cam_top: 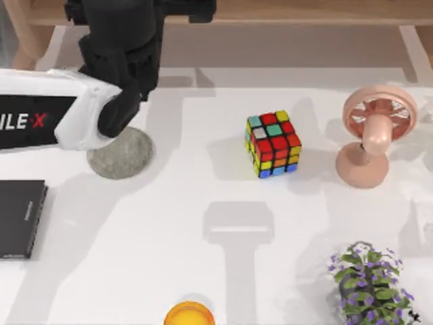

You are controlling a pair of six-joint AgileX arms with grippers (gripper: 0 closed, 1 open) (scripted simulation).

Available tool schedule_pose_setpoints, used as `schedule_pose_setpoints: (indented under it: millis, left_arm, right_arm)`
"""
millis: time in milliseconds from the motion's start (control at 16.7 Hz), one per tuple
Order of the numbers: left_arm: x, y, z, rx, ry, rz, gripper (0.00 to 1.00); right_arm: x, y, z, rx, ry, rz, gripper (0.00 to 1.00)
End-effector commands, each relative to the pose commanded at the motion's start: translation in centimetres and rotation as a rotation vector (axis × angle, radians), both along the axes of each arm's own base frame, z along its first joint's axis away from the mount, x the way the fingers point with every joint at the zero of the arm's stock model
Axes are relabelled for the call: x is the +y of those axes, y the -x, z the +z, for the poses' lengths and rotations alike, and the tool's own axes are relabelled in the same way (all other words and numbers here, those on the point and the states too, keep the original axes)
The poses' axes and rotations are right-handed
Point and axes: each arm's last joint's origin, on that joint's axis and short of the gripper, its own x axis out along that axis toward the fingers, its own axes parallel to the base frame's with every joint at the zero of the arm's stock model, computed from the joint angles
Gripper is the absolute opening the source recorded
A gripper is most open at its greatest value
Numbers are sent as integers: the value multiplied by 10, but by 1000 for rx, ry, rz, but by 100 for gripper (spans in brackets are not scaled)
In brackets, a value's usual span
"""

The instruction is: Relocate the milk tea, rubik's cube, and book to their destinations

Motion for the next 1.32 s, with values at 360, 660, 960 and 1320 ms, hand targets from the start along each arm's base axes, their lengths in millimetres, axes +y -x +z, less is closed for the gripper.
schedule_pose_setpoints:
  millis: [360,660,960,1320]
  left_arm:
    - [-25,-13,-21,1,-5,-4,100]
    - [-23,-17,-22,4,-6,-3,100]
    - [-28,-54,-21,1,-5,-4,100]
    - [-27,-93,-21,0,-5,-4,100]
  right_arm:
    - [0,0,0,0,0,0,100]
    - [0,0,0,0,0,0,100]
    - [0,0,0,0,0,0,100]
    - [0,0,0,0,0,0,100]
